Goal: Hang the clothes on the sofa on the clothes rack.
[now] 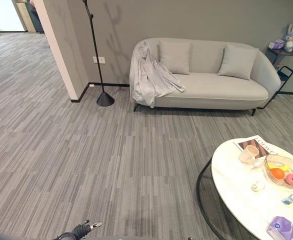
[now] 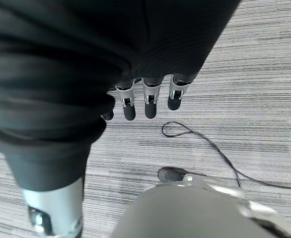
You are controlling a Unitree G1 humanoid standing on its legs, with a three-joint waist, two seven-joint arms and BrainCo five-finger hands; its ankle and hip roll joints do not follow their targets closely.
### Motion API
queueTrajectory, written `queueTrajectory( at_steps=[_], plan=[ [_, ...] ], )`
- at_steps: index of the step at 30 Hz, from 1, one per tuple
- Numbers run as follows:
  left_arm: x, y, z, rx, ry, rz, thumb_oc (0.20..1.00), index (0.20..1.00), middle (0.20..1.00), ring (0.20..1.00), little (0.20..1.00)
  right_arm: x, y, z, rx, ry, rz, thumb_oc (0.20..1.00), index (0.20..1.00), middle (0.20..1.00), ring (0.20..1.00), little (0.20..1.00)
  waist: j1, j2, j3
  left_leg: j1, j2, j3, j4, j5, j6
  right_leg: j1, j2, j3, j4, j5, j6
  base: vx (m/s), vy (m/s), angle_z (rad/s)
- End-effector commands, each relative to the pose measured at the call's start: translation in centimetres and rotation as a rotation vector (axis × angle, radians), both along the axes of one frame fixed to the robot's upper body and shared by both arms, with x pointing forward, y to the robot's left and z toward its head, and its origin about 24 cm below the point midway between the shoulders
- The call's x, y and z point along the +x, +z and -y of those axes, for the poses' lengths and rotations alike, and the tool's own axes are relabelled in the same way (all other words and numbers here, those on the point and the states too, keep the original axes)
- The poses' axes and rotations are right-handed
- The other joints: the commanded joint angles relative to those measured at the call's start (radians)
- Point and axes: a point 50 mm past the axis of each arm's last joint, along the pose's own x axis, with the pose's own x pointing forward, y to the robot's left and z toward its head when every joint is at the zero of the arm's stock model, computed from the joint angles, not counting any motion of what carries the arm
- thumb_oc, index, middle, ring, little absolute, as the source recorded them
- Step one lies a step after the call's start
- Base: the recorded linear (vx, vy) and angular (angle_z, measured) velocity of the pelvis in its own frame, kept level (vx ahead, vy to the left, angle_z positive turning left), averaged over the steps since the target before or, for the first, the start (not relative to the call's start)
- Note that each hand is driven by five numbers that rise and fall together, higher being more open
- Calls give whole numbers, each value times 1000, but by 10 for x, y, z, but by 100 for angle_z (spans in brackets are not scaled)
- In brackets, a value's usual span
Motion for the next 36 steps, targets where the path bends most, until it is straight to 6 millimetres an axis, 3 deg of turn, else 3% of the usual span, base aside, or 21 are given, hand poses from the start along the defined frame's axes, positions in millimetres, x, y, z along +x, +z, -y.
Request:
queueTrajectory(
  at_steps=[1,26,36],
  plan=[
    [17,2,7,-20,-46,38,1000,1000,1000,1000,1000,16,2,2,2,9,35,1000,1000,1000,1000,1000,-1,14,2,-7,27,-13,-53,32,-90,-15,-46,6,-25,59,52,0,0,0],
    [21,3,4,12,-95,30,1000,1000,1000,1000,1000,19,4,5,-1,-22,52,1000,1000,1000,1000,1000,-17,35,19,4,24,-8,-53,28,-90,-14,-55,10,-25,69,50,0,0,0],
    [33,6,6,17,-116,63,1000,1000,1000,1000,1000,22,5,8,-12,-23,56,1000,1000,1000,1000,1000,-23,38,24,17,25,-1,-53,31,-90,-11,-60,10,-25,77,51,23,21,-5]
  ],
)
